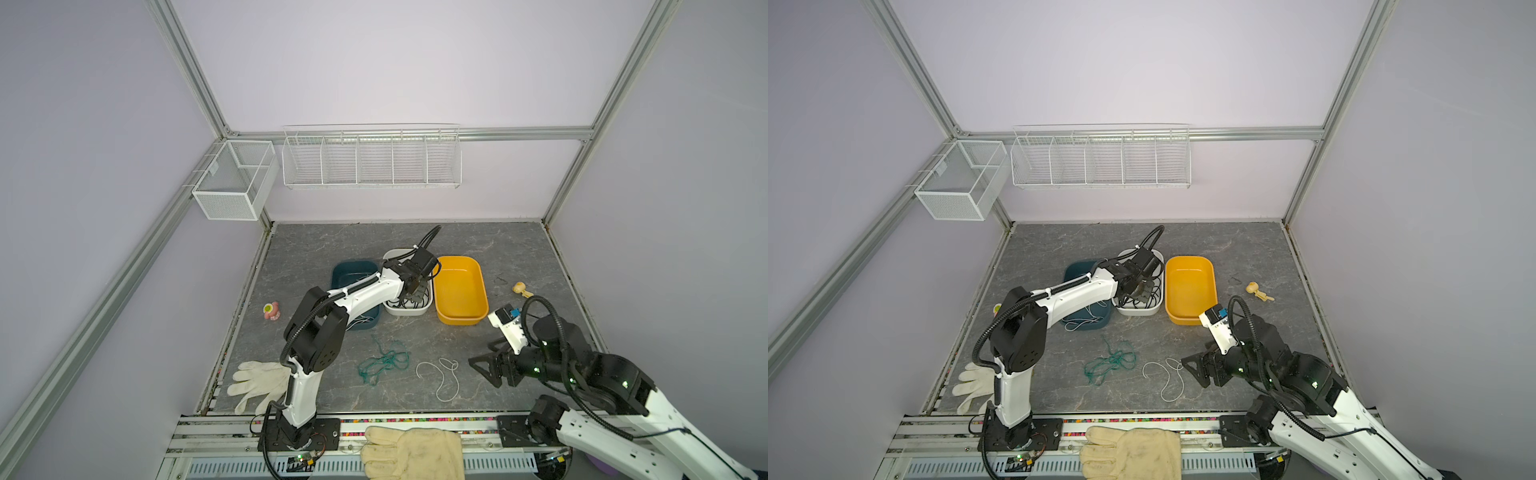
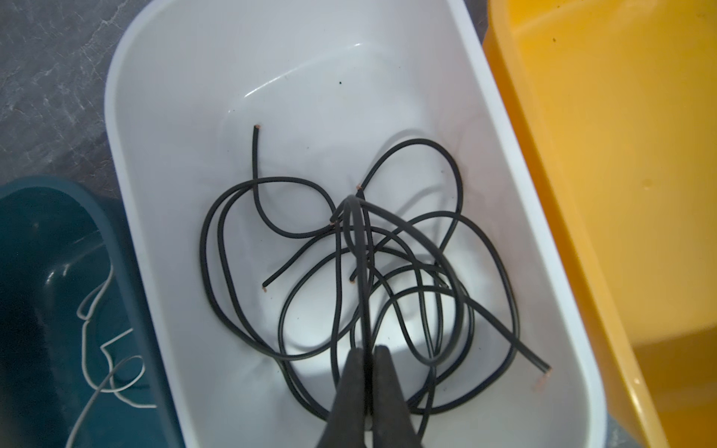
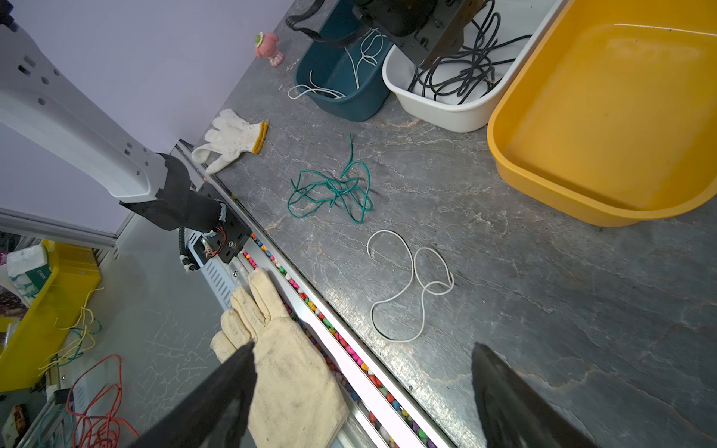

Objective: Untangle the cables
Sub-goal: 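Lift the black cable with the left gripper and lower into white tub, then withdraw the left gripper from the white tub back toward the table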

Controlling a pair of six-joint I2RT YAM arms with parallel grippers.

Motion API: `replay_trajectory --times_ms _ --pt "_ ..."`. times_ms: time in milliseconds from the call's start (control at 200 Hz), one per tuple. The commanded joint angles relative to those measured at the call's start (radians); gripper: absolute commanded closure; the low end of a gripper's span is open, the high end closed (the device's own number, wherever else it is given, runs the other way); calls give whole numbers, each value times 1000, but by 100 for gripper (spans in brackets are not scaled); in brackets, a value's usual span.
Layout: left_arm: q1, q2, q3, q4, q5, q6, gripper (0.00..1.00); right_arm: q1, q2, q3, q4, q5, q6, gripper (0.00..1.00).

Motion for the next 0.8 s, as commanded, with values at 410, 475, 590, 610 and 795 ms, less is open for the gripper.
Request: replay_trajectory --times_ms 410,475,590,610,795 --pt "7 -6 55 -69 -18 21 82 11 -9 -13 15 -9 -15 12" --pt "5 -10 61 -75 -18 23 79 10 -11 -11 11 -3 -11 12" --pt "6 -14 79 -92 -21 26 75 11 -14 -7 4 7 -6 12" --pt "6 -16 82 -95 -22 28 74 12 -14 -7 4 8 -5 12" --pt "6 -40 119 -131 -44 44 66 15 -23 0 -11 33 12 12"
